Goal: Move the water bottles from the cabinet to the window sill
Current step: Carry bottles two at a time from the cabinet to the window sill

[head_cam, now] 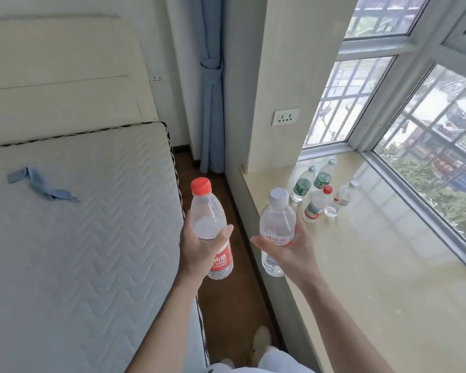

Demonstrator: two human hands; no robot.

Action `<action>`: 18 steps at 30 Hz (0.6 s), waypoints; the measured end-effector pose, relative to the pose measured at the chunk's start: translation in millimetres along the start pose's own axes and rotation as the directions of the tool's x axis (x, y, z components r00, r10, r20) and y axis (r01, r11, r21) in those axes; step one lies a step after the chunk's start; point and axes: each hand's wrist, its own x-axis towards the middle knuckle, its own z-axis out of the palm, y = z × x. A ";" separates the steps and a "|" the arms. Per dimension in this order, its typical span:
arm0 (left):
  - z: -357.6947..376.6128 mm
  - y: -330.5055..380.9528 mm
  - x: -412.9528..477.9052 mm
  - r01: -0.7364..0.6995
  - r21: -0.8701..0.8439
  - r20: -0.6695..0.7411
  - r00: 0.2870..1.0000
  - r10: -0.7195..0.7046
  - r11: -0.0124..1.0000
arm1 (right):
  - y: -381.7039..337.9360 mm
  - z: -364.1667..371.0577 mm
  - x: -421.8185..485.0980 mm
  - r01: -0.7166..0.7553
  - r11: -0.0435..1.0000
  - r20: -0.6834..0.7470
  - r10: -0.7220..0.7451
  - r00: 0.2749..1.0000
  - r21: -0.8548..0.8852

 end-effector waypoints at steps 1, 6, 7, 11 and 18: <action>1.7 0.8 6.2 -0.001 -0.004 0.008 1.000 0.001 1.000 | 0.4 -0.1 4.7 0.001 1.000 0.004 -0.001 1.000 -0.003; 26.1 1.0 68.1 -0.042 -0.030 0.088 0.995 0.045 0.999 | 8.8 -0.6 60.7 -0.009 0.999 -0.045 0.007 0.999 -0.034; 31.9 1.8 81.7 -0.048 -0.031 0.095 0.994 0.050 0.998 | 10.2 -0.8 74.0 -0.011 0.999 -0.056 0.009 0.998 -0.035; 61.7 6.9 137.2 -0.065 -0.029 0.153 0.986 0.069 0.997 | 13.0 -4.2 132.7 -0.011 0.999 -0.089 0.009 0.996 -0.030; 136.9 41.6 223.7 -0.131 -0.026 0.312 0.941 0.132 0.991 | 16.4 -42.8 226.5 -0.050 0.999 -0.221 0.048 0.974 -0.007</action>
